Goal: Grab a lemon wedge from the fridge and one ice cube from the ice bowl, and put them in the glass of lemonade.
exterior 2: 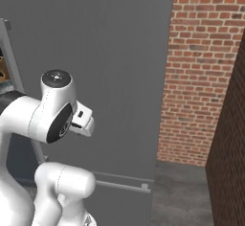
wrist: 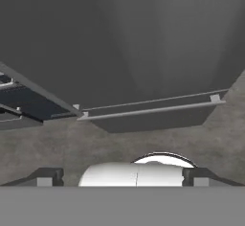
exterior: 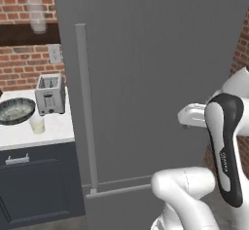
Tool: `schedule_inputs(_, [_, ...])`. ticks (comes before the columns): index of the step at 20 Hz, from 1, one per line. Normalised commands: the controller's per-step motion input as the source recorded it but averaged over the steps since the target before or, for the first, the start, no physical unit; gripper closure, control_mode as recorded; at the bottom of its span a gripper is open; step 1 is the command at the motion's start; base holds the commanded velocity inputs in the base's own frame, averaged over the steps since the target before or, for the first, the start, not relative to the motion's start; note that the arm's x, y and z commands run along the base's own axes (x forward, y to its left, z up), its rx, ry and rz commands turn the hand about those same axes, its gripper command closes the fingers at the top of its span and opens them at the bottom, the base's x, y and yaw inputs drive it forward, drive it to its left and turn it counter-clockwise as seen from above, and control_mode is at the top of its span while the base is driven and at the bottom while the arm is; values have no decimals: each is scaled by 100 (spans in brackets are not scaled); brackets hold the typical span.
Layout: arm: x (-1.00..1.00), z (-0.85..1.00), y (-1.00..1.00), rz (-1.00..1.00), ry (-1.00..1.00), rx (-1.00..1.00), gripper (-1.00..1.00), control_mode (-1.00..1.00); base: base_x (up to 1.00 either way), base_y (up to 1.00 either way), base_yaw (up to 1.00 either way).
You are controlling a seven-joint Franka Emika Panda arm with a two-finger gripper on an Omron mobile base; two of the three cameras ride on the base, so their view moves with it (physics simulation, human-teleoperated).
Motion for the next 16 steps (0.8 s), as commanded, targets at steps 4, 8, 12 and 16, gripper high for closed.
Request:
schedule_inputs(4, [0, 0, 0, 0, 0, 0, -100, 100, -40, 100, -1])
schedule_inputs(8, [0, 0, 0, 0, 0, 0, -100, 100, -31, 88, -5])
schedule_inputs(12, [0, 0, 0, 0, 0, 0, -100, 100, -44, 8, -21])
schedule_inputs(16, [0, 0, 0, 0, 0, 0, -100, 100, -83, 0, -12])
